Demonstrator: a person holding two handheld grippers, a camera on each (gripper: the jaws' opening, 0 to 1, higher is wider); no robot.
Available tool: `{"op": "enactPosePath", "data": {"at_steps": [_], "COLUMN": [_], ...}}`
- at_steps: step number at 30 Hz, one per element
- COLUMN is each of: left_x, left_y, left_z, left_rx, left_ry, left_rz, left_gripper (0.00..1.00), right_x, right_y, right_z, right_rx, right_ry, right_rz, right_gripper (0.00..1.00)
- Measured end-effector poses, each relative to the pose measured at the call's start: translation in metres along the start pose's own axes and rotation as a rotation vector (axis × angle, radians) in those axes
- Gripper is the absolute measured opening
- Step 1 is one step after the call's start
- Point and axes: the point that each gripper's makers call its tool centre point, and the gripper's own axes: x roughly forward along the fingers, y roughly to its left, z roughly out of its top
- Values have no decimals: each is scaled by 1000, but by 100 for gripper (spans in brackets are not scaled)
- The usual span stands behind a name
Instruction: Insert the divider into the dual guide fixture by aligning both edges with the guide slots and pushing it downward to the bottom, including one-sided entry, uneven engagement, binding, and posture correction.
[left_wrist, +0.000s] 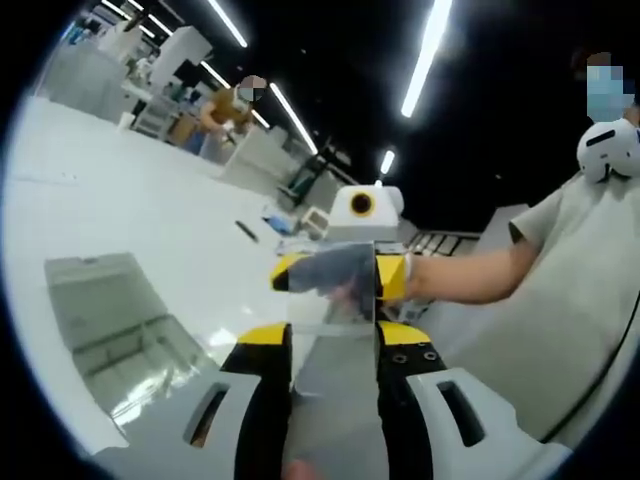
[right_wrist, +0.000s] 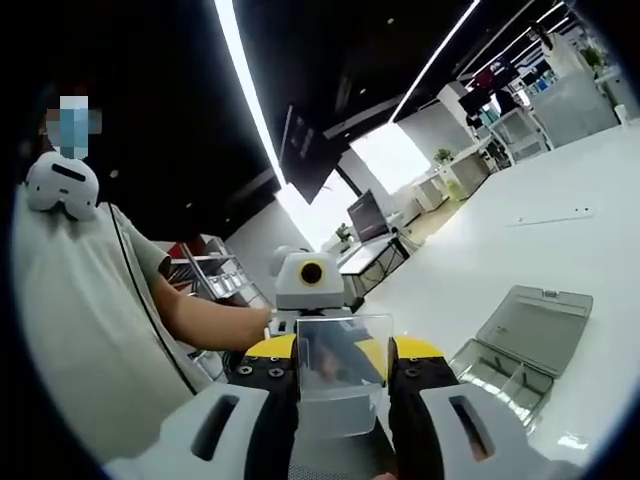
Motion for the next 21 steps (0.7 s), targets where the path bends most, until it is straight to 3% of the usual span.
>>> {"op": "enactPosePath", "data": {"at_steps": [19, 21], "left_x": [-1, -2], "left_y": [9, 15], "left_z": [-6, -7], "left_rx": [51, 58], "left_ry": [44, 50], "left_rz": [108, 140], "left_gripper": [36, 37], "right_x": [4, 4], "right_y": [-17, -20], "right_z": [0, 1], "right_rx": [1, 8], "right_ry": [26, 26], "right_rz": [-104, -114], "right_gripper": [30, 30]}}
